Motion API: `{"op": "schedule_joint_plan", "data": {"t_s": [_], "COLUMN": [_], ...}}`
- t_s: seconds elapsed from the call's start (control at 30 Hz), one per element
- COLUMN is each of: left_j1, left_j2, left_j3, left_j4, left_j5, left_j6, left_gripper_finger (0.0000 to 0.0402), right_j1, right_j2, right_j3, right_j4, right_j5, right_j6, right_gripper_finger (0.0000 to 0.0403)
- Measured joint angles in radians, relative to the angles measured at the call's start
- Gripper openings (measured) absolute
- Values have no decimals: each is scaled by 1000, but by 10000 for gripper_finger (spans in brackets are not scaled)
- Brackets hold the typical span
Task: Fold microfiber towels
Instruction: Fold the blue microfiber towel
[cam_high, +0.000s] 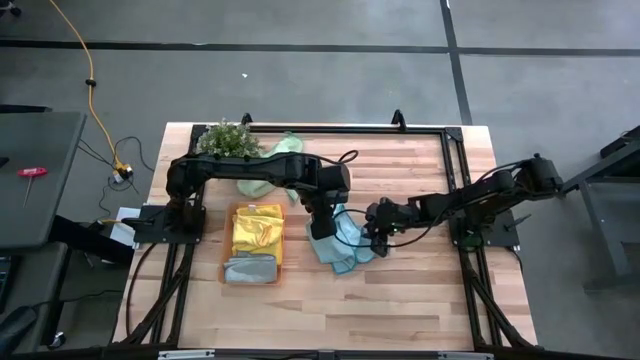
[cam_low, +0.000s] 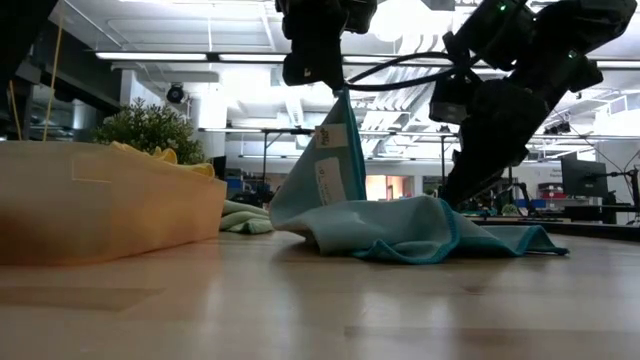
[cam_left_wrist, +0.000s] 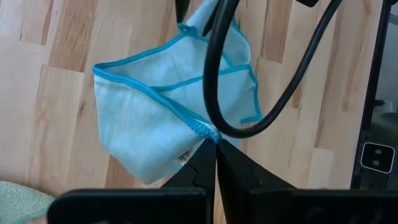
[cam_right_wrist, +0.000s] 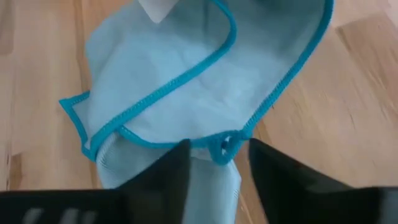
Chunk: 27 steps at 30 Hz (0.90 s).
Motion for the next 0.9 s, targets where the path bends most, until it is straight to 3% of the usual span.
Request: {"op": "schedule_joint_plan", "data": {"t_s": [0.17, 0.3, 0.7, 0.9], "left_j1": [0, 0, 0, 0], "left_j2": [0, 0, 0, 0], "left_j3": [0, 0, 0, 0], "left_j4": [0, 0, 0, 0], "left_j5": [0, 0, 0, 0], "left_j6": [0, 0, 0, 0], "left_gripper_finger": [0, 0, 0, 0], "right_j1": [0, 0, 0, -12], "right_j2": [0, 0, 0, 0], "right_j3": [11, 11, 11, 11], "right_j4": [6, -4, 10, 6], "right_j5": [0, -5, -7, 0], "right_j6": [-20, -8, -5, 51], "right_gripper_finger": [220, 241, 158, 140]}}
